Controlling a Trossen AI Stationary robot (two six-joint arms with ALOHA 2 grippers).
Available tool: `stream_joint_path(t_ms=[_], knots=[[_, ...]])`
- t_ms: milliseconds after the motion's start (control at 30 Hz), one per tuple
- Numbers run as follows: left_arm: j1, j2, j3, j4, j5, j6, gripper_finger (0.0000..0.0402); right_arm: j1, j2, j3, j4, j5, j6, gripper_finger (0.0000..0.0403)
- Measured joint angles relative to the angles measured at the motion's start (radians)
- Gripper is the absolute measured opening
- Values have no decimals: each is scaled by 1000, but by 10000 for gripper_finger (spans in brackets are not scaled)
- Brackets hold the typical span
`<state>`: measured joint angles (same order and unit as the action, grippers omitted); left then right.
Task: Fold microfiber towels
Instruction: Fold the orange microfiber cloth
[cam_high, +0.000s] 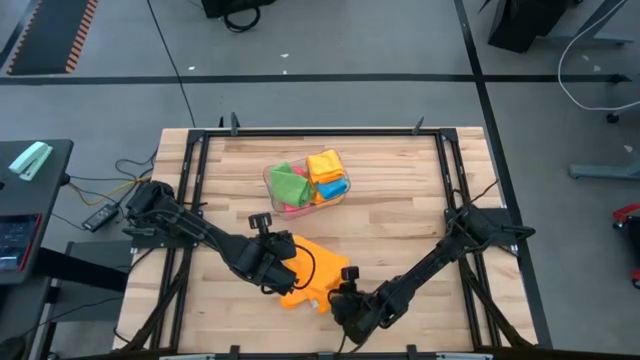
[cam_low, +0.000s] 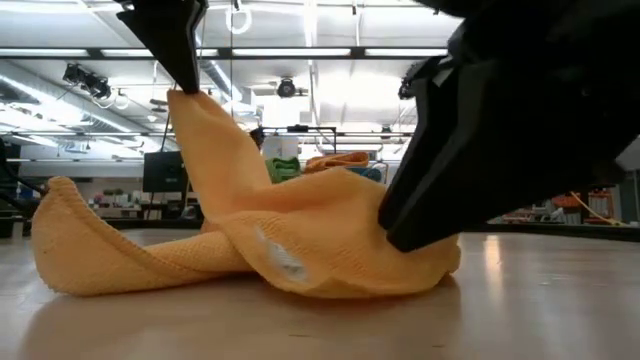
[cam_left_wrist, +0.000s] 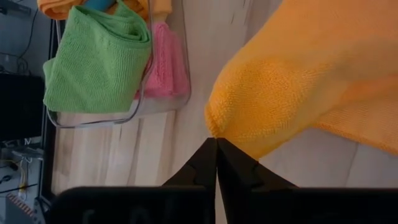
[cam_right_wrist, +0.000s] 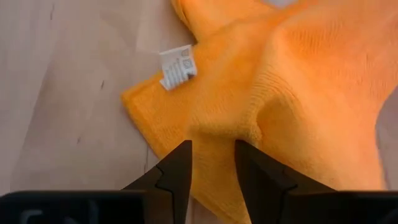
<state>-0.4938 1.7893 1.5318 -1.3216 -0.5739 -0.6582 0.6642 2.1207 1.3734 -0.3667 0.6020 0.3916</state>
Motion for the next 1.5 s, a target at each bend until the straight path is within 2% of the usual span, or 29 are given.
stream_joint_path(t_ms=[100, 200, 333, 400, 533, 767, 967, 1067, 1200, 1300, 1400, 1500], knots=[[0, 0, 0, 5, 0, 0, 9, -8, 2, -7, -6, -14, -19, 109], [0, 0, 0, 18, 1, 3, 6, -17, 2, -30, -4, -53, -21, 73], [0, 0, 0, 48, 1, 39, 19, -23, 0, -52, 13, -104, -8, 20], [0, 0, 0, 70, 1, 54, 22, -21, -1, -52, 10, -104, -6, 8], [-5, 0, 0, 100, 1, 97, 9, 3, -29, -30, -58, -121, -14, 5], [-42, 0, 4, 171, 1, 185, 18, 57, -157, 0, -117, -45, 3, 3], [-114, -1, 126, 160, 42, 243, 7, 110, -299, 1, -107, -24, 36, 2], [-162, -3, 214, 162, 78, 255, 9, 136, -361, 1, -105, -32, 58, 2], [-208, -3, 296, 161, 74, 262, 23, 165, -430, 1, -108, -74, 73, 2], [-224, -3, 311, 159, 57, 262, 22, 186, -466, 2, -109, -48, 67, 2], [-224, -3, 311, 139, 57, 261, 12, 178, -461, 1, -162, -158, 85, 2], [-221, -3, 311, 127, 57, 259, 6, 168, -460, 0, -197, -158, 173, 2]])
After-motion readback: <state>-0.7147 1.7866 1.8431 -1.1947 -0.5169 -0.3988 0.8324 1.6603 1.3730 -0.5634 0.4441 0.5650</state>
